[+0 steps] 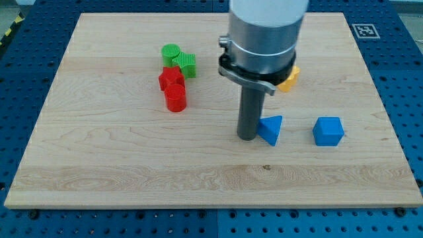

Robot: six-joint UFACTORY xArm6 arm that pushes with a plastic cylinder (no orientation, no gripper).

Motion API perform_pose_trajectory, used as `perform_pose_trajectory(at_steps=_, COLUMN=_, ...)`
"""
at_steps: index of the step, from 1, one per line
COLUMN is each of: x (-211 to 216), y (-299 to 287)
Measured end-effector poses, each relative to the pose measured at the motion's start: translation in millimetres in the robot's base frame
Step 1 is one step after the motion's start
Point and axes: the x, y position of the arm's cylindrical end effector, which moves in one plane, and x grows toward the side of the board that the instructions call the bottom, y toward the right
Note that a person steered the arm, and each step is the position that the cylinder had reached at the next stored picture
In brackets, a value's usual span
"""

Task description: Separate each block from the group of blocks

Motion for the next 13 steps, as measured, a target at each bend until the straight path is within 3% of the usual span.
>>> perform_pose_trajectory(at_steps=2, x=0, y=53)
perform_pose_trajectory(at_steps=3, x=-2, y=52)
perform_pose_trajectory(at_steps=5, x=-89, y=-30)
perform_pose_trajectory(at_steps=7, x=-107, y=-126)
perform_pose_trajectory(at_steps=9, x=-120, y=-134)
perform_pose_trajectory(at_steps=13, x=-199, y=-140)
